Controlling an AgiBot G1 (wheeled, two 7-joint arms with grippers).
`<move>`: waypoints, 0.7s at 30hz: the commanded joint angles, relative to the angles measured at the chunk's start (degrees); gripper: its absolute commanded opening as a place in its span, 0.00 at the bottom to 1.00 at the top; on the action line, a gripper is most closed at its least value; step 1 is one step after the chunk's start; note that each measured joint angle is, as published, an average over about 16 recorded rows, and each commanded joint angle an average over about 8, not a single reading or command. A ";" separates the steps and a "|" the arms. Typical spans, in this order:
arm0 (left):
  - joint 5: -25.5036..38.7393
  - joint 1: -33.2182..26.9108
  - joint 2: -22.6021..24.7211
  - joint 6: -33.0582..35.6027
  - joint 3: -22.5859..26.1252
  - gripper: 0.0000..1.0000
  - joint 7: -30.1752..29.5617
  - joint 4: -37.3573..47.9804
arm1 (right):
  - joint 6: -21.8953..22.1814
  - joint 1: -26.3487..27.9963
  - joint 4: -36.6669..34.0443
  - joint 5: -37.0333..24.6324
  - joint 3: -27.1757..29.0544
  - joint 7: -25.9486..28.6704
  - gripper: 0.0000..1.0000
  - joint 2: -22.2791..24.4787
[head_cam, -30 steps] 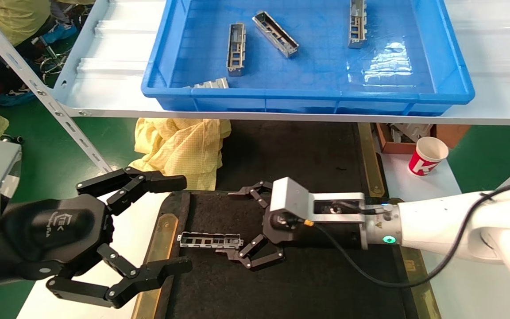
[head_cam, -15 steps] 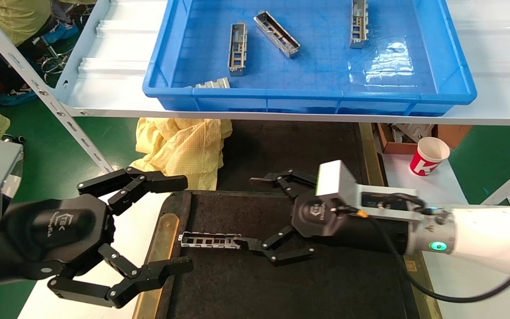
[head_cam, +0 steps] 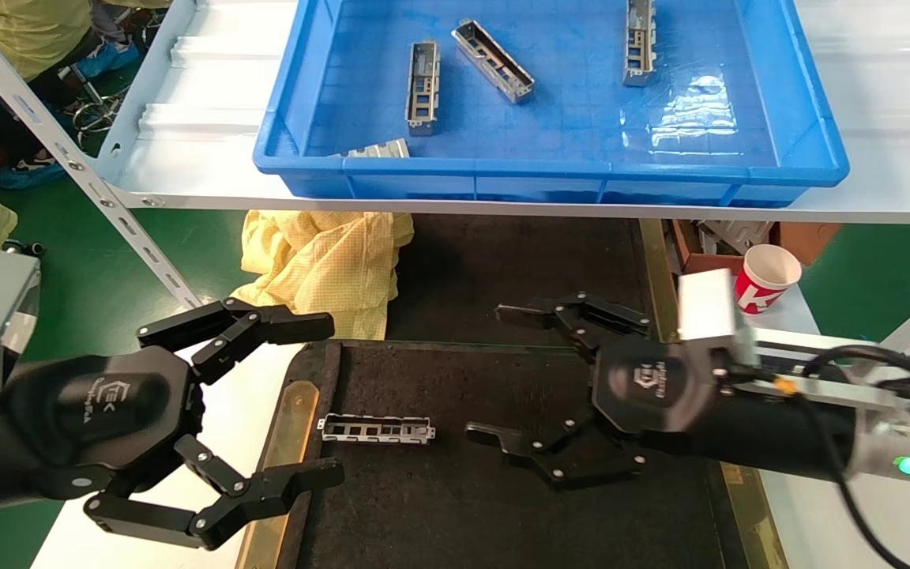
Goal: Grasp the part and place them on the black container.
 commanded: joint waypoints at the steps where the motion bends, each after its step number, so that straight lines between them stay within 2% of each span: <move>1: 0.00 0.00 0.00 0.00 0.00 1.00 0.00 0.00 | -0.26 -0.90 1.99 0.29 1.27 1.45 1.00 1.30; 21: 0.00 0.00 0.00 -0.01 0.00 1.00 0.00 0.00 | -2.77 -9.69 21.37 3.17 13.67 15.55 1.00 13.98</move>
